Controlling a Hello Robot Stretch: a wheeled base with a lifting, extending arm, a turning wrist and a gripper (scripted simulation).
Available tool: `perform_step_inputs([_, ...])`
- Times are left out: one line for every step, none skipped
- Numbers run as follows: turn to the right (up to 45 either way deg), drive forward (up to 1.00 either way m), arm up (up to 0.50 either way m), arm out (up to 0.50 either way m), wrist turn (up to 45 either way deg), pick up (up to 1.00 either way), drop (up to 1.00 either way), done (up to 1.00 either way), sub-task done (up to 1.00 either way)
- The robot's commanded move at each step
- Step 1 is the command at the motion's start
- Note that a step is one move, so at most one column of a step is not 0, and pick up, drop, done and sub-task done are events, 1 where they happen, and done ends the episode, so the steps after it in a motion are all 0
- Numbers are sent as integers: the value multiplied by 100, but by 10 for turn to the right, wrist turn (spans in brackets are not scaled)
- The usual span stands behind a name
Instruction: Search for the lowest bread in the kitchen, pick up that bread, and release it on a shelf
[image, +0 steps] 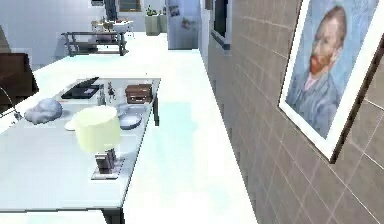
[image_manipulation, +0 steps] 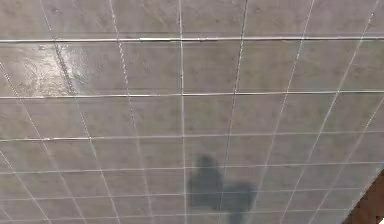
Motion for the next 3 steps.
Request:
perform_step_inputs([0,100,0,0,0,0,0,0,0])
perform_step_inputs([0,100,0,0,0,0,0,0,0])
perform_step_inputs([0,75,0,0,0,0,0,0,0])
